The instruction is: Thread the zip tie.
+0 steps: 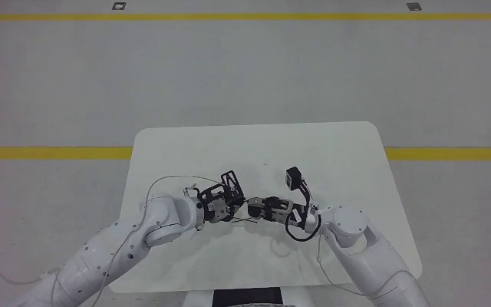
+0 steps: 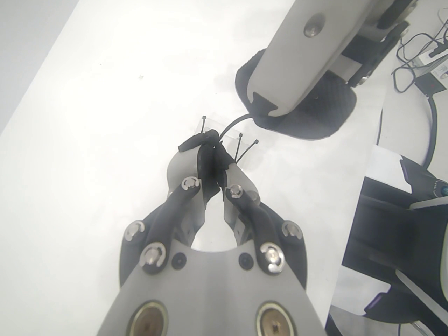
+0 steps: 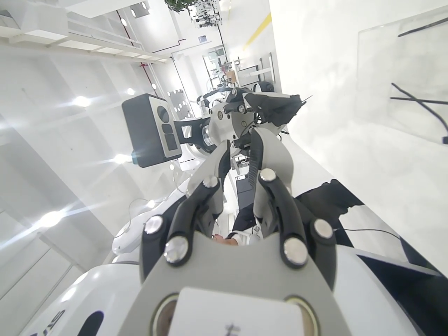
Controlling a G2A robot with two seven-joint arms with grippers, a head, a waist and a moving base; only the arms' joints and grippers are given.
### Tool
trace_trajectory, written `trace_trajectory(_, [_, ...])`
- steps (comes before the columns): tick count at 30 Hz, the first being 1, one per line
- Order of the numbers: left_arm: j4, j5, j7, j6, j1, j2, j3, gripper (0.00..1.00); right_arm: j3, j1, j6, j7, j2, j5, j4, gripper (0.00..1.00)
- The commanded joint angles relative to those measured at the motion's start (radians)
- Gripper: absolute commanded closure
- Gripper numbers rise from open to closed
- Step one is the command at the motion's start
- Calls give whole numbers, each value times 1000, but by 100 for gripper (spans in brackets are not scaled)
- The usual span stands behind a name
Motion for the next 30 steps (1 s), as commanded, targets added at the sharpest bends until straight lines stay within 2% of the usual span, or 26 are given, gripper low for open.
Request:
trace_trajectory(1, [0,0,0,0,0,0,0,100,-2,3,0,0,0,1,3,86])
trace_trajectory(14, [0,0,0,0,0,0,0,100,-21,23,-1,-5,-1,10,23,84])
trace_trajectory(19, [0,0,0,0,0,0,0,100,-25,26,-4,-9,-1,10,25,89])
trace_trajectory(23, [0,0,0,0,0,0,0,100,-26,26,-6,-11,0,10,25,99])
trace_trajectory(30, [0,0,0,0,0,0,0,100,-24,23,-5,-17,2,-1,22,100])
